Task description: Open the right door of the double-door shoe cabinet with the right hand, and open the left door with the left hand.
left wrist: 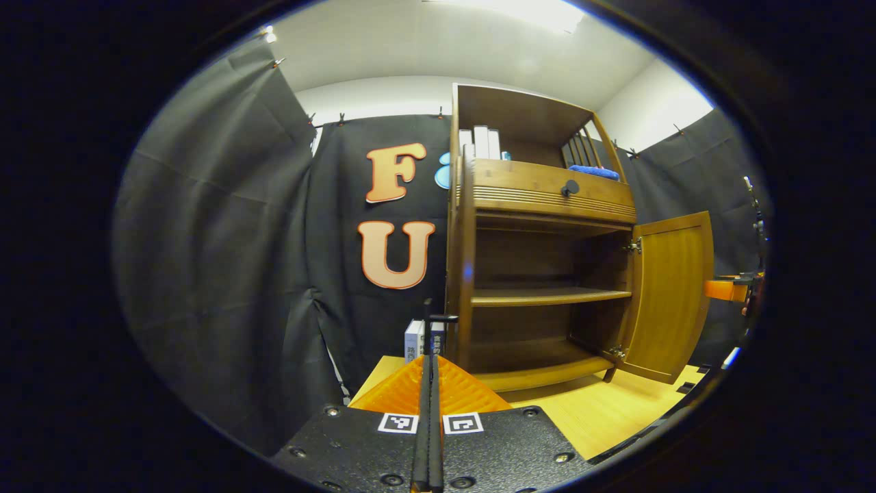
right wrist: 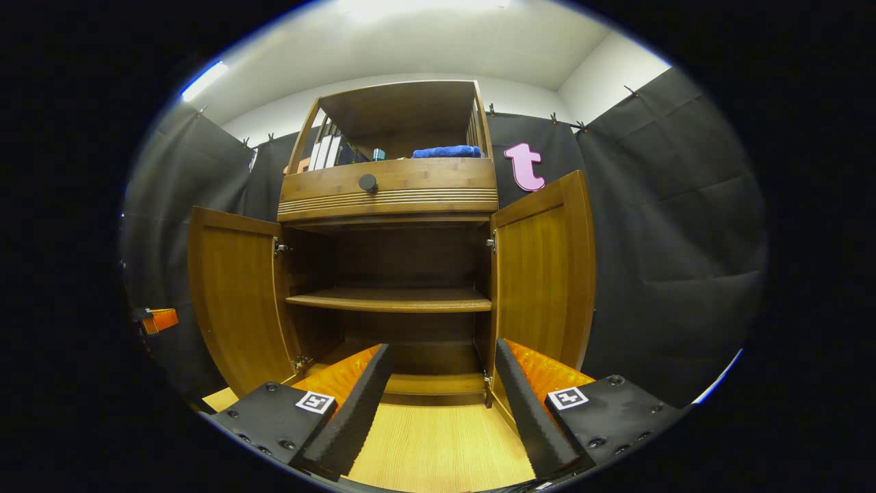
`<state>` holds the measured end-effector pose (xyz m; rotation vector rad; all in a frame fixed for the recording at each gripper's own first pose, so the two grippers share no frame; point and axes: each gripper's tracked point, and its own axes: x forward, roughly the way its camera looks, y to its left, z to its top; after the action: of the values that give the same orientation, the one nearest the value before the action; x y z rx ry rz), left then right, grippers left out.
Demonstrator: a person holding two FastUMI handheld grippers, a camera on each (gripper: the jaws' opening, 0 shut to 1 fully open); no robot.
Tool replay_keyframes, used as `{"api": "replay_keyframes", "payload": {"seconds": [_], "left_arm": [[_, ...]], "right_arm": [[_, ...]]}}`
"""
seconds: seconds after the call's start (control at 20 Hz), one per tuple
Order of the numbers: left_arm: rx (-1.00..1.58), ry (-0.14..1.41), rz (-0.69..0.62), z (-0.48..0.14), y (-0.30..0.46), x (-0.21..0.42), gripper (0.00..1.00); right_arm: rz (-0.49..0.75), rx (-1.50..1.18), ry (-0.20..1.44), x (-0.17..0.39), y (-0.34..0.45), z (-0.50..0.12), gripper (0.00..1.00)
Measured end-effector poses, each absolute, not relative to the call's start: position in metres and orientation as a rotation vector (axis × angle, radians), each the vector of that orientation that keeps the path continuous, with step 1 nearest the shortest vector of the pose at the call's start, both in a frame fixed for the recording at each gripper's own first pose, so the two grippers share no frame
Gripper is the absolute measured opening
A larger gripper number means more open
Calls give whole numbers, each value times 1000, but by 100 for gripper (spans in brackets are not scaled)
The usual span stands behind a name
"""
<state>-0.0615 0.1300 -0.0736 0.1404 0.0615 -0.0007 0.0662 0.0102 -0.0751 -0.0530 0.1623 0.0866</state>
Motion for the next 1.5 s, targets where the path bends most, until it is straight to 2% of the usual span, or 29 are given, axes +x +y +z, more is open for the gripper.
{"api": "replay_keyframes", "payload": {"seconds": [0.05,0.3,0.55,0.8,0.85,0.9,0.95,1.0,1.05,1.15,1.2,1.25,1.5], "left_arm": [[137,57,-13,-70,118,-58,0],[87,42,-124,-52,48,-36,0],[37,14,-173,-35,-5,-8,0],[15,57,-174,-40,-38,14,1],[9,57,-174,-41,-43,16,1],[8,54,-171,-42,-46,18,9],[9,50,-163,-43,-47,20,0],[13,47,-152,-44,-47,20,10],[15,48,-150,-45,-48,21,4],[8,52,-145,-48,-50,22,7],[4,47,-135,-47,-47,21,11],[6,42,-126,-46,-45,20,19],[50,55,-122,-48,-41,16,68]], "right_arm": [[88,-54,162,66,11,-75,100],[73,-45,148,61,4,-72,98],[55,-53,127,53,-6,-63,98],[51,-70,119,43,-6,-58,98],[49,-73,121,39,-8,-58,100],[47,-76,124,38,-8,-58,100],[43,-78,128,37,-9,-58,100],[40,-80,130,35,-11,-59,100],[37,-80,131,34,-11,-59,100],[34,-82,130,31,-11,-58,100],[33,-85,129,30,-12,-57,100],[32,-87,128,30,-12,-57,98],[34,-80,126,28,-9,-57,100]]}}
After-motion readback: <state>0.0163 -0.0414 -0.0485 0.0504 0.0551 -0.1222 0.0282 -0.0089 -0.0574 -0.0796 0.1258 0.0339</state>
